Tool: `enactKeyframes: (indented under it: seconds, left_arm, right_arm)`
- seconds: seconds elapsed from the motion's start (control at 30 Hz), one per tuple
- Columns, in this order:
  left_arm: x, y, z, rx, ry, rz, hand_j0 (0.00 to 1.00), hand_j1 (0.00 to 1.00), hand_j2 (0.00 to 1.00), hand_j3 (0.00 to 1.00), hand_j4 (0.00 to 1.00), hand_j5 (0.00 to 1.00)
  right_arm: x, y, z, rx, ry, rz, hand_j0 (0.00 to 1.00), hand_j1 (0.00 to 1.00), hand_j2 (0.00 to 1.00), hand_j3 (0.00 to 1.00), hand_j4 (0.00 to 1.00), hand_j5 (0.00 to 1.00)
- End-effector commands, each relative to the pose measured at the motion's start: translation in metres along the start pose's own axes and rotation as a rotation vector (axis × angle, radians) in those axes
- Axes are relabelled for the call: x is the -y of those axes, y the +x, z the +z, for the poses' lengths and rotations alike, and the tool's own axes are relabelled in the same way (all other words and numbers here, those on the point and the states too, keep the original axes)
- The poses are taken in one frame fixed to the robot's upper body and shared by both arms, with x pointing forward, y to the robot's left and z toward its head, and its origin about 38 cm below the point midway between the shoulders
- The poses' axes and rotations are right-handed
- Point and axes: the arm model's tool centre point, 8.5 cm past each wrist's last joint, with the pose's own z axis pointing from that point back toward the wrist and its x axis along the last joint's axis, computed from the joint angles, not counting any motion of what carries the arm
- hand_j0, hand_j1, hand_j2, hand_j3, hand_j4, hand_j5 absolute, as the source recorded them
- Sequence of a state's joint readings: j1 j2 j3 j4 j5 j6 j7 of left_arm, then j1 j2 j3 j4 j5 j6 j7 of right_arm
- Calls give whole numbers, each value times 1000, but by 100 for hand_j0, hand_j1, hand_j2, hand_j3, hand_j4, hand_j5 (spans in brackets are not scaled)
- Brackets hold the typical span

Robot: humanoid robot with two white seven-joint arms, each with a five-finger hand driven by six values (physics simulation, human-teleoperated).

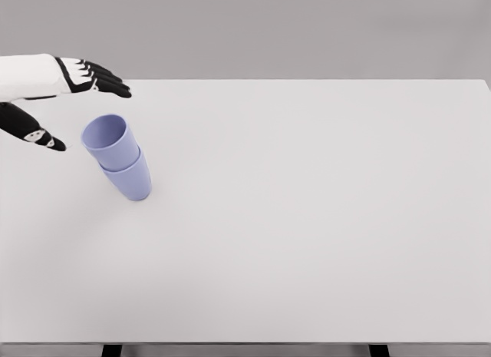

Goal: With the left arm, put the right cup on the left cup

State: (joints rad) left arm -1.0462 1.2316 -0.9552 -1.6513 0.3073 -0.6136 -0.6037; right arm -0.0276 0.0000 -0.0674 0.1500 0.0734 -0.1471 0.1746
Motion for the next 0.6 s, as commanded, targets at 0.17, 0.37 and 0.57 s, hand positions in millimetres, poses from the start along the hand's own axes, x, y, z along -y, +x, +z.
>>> enactKeyframes:
  seconds: [0.17, 0.37, 0.57]
  left_arm:
    - [1, 26, 12, 48, 4, 31, 100, 100, 100, 100, 100, 100]
    - [-1, 32, -9, 116, 18, 27, 100, 100, 100, 100, 100, 100]
    - [-1, 33, -17, 141, 22, 27, 100, 100, 100, 100, 100, 100]
  right_arm:
    - [0, 0, 0, 1, 0, 0, 100, 100, 100, 100, 100, 100]
    - [0, 0, 0, 0, 0, 0, 100, 100, 100, 100, 100, 100]
    - [0, 0, 0, 1, 0, 0, 100, 100, 100, 100, 100, 100]
